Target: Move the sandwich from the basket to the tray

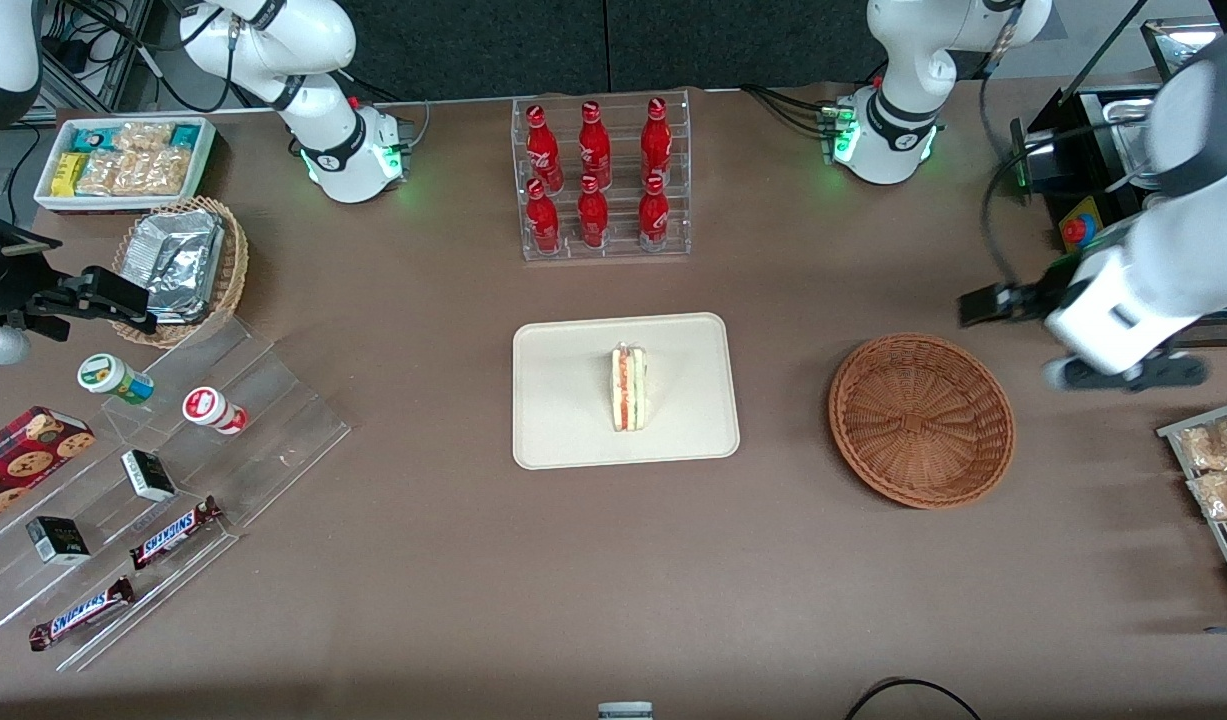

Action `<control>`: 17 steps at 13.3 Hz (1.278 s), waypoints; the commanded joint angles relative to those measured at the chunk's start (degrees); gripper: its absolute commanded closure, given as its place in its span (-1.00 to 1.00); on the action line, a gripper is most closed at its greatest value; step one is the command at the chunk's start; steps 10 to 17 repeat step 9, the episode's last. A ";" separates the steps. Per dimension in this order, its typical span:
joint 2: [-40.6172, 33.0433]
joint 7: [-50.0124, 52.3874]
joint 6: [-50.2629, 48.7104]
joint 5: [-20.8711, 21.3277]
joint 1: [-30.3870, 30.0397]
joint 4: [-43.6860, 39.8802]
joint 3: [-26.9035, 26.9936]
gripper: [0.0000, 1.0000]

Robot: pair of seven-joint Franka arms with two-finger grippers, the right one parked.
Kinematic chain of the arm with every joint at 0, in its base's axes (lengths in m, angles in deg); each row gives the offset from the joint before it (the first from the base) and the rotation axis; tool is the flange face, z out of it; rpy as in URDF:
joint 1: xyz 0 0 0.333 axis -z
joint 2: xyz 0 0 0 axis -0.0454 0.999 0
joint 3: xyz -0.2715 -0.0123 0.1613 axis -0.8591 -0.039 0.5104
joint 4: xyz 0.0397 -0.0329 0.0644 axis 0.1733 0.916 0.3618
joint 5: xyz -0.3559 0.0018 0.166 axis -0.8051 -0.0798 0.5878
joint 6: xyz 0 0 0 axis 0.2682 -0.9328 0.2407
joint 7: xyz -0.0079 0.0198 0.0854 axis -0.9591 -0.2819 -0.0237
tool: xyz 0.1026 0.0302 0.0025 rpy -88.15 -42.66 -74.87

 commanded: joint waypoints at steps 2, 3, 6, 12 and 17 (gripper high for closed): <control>-6.44 -2.99 -3.49 3.55 -2.81 4.02 -2.24 -1.00; -7.41 -3.26 -4.29 4.78 -4.03 4.19 -3.55 -1.00; -9.26 -5.01 -4.47 5.58 -4.75 6.65 -4.27 -1.00; -9.35 -5.46 -1.50 5.58 -5.36 9.81 -4.09 -1.00; -9.35 -5.46 -1.50 5.58 -5.36 9.81 -4.09 -1.00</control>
